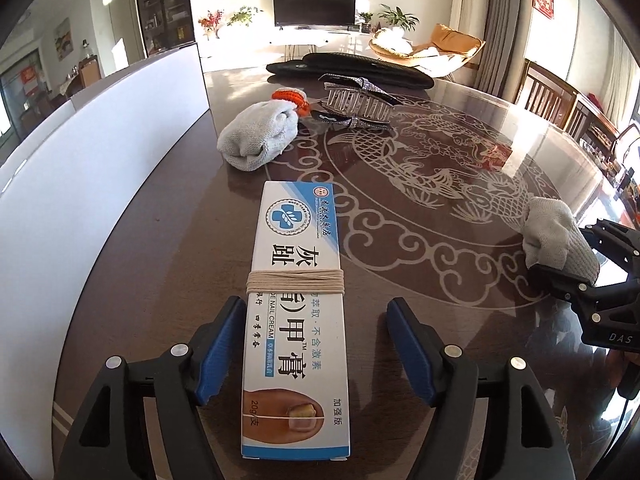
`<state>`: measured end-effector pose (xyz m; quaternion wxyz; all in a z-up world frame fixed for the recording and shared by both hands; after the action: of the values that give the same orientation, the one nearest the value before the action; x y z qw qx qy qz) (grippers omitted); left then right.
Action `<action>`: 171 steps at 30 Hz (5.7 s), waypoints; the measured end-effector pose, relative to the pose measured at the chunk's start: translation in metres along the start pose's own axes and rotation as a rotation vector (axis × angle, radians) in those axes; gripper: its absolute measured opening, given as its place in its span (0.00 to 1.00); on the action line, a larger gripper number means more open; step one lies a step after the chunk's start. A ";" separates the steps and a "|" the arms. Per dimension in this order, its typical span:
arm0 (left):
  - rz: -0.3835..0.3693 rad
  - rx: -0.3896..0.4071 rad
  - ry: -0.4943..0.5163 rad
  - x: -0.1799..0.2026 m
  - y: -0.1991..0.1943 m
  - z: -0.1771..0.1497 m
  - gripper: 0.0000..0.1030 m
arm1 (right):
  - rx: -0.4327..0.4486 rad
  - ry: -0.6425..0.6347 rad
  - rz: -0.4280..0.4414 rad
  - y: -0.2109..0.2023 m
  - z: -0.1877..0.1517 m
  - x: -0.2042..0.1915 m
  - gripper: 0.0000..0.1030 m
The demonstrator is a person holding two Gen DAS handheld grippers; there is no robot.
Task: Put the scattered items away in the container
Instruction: 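Grasp the white orange-cuffed glove with the right tool while the left tool lifts the box, then hold the nail cream box and glove raised with both tools, then carry the nail cream box and glove over the cardboard box with both tools, then open the left tool dropping the nail cream box while the right tool releases the glove, then move both open tools back over the table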
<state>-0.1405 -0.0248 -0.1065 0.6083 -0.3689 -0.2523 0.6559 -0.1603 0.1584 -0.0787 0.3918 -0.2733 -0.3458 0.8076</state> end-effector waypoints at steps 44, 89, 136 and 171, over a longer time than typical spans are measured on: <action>0.005 -0.043 0.009 0.001 0.009 -0.002 1.00 | 0.000 0.001 0.000 0.000 0.000 0.000 0.66; -0.129 -0.022 0.007 0.012 -0.058 -0.021 0.41 | 0.131 0.219 0.130 -0.048 -0.001 -0.042 0.30; 0.263 -0.242 -0.549 -0.390 -0.039 -0.031 0.76 | -0.262 -0.110 0.452 0.163 0.247 -0.384 0.57; 0.327 -0.034 -0.443 -0.325 -0.129 0.006 0.76 | -0.091 -0.117 0.424 0.065 0.222 -0.324 0.57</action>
<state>-0.0704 -0.3271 0.0559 0.4178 -0.2625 -0.3274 0.8058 -0.1711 -0.2139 0.0617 0.1798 -0.3098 -0.3388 0.8700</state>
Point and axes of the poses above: each gripper's, at about its wrist camera, not at the fingertips, and y roughly the way its jaws point, x to its right, z to its top, the point moved 10 cm from there along y, roughly the way its jaws point, and after that the axes turned 13 degrees about z, right-handed, at the moved point
